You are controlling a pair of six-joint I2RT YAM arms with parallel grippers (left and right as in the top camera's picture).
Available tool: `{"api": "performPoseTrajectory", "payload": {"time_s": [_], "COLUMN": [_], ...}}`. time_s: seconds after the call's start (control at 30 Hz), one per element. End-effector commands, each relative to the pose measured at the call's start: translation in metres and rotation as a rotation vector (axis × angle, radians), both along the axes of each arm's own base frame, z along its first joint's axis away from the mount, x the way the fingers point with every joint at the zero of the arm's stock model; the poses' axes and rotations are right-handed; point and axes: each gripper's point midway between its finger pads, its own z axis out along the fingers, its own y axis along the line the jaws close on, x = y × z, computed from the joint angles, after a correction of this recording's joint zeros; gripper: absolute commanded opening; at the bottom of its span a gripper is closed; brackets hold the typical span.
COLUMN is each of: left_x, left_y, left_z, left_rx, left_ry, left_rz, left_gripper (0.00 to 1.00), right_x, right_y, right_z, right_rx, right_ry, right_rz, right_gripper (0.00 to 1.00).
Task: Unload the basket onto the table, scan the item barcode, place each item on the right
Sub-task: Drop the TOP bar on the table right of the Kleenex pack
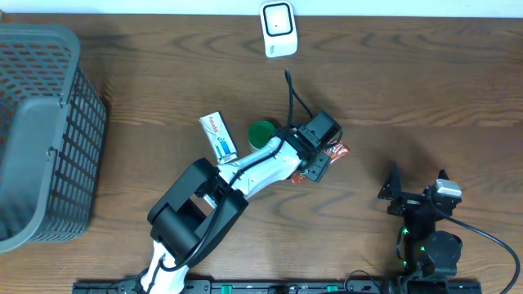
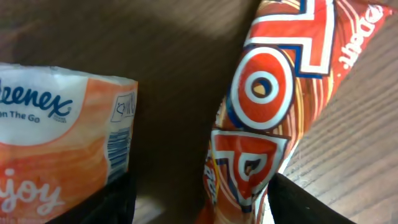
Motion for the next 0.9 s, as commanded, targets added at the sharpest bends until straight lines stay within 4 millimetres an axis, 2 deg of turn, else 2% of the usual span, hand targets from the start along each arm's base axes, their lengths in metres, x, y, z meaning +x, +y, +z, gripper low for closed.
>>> {"api": "performPoseTrajectory", "payload": {"time_s": [0.0,0.1,0.27,0.4,0.53,0.57,0.6,0.7,0.77,0.87], "left_x": [0.006,0.008,0.011,0.012,0.014,0.016,0.021,0.032,0.038,0.042], "left_y": [-0.002,-0.004,-0.008,-0.008,0.004,0.01,0.023,0.058,0.09,0.137], "left_z": [0.018,0.033,0.081,0.129,0.195,0.211,0.239,0.298,0.342,0.396], "left_rx": [-0.033,-0.06,-0.139,-0.211,-0.253,-0.249,-0.238,-0.187,-0.115,-0.024], "left_ry": [-0.026,-0.048,-0.12,-0.201,-0.374,-0.428,-0.531,-0.759,-0.933,-1.124], "left_rz": [0.031,0.031,0.03,0.011,-0.033,-0.028,-0.007,0.072,0.147,0.263], "left_gripper": [0.69,0.69,0.75,0.77,0.78,0.82,0.84,0.85,0.85,0.85], "right_x": [0.0,0.0,0.0,0.0,0.0,0.0,0.0,0.0,0.0,0.0], "right_y": [-0.002,-0.002,-0.002,-0.002,-0.002,-0.002,-0.002,-0.002,-0.002,-0.002], "right_z": [-0.001,-0.001,-0.001,-0.001,-0.001,-0.001,-0.001,-0.001,-0.001,-0.001], "right_rx": [-0.011,-0.011,-0.011,-0.011,-0.011,-0.011,-0.011,-0.011,-0.011,-0.011], "right_ry": [0.002,0.002,0.002,0.002,0.002,0.002,0.002,0.002,0.002,0.002], "right_rz": [-0.007,-0.007,-0.007,-0.007,-0.007,-0.007,-0.007,-0.007,-0.007,-0.007], "right_gripper": [0.99,0.99,0.99,0.99,0.99,0.99,0.99,0.99,0.99,0.99]}}
